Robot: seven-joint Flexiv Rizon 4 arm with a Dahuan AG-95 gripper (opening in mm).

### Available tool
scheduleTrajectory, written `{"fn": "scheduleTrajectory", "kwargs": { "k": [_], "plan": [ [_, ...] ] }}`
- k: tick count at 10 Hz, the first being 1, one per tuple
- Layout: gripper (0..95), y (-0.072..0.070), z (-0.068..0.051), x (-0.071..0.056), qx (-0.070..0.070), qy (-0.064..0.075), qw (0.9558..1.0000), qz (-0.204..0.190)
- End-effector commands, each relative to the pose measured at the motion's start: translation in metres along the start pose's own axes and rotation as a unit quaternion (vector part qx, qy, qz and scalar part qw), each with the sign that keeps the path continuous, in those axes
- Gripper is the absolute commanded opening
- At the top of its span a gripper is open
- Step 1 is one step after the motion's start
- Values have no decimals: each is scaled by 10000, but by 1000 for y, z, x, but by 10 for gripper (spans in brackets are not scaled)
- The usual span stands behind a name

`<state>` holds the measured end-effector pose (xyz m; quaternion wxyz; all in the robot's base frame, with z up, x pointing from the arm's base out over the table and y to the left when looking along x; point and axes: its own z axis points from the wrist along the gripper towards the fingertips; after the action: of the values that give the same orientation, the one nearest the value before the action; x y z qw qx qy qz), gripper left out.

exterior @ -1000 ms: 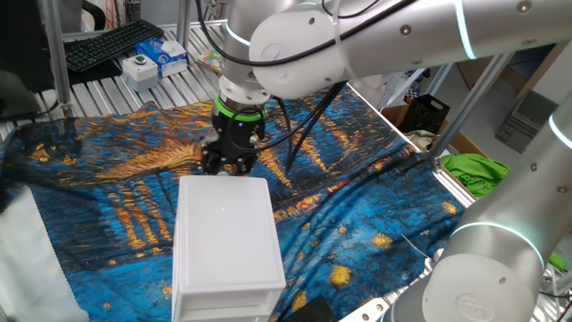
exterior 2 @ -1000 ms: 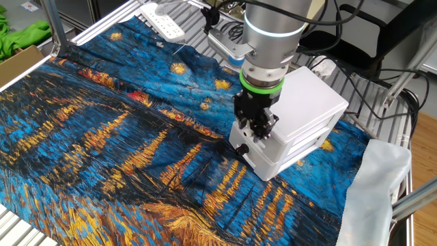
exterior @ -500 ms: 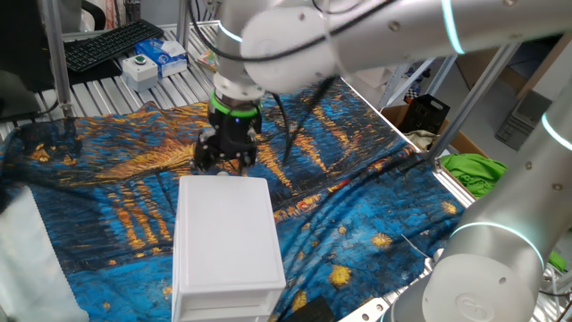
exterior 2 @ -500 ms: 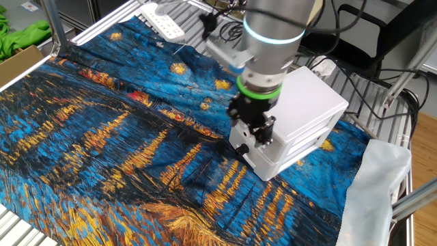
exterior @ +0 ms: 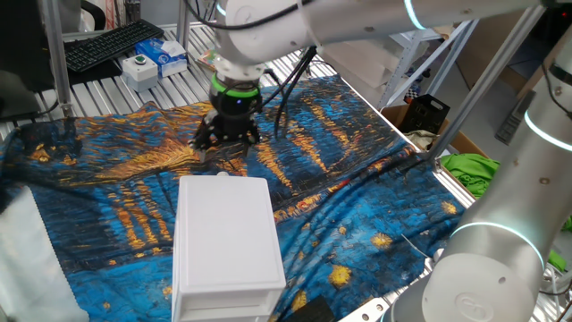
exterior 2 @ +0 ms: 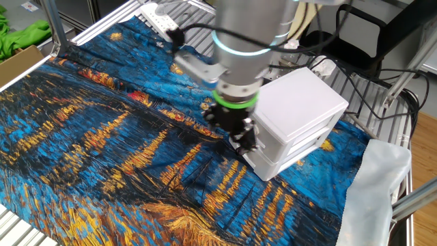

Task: Put things in the drawer

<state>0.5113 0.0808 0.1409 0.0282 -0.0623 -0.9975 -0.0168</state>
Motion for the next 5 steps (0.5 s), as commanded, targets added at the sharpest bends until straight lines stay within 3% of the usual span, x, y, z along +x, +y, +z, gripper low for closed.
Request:
{"fn": "scheduleTrajectory", "kwargs": {
  "k": [1,5],
  "plan": [
    [760,-17,1,-15,1,-3,9994,-355],
    [760,-46,0,-31,-11,1,9957,-931]
  ]
}}
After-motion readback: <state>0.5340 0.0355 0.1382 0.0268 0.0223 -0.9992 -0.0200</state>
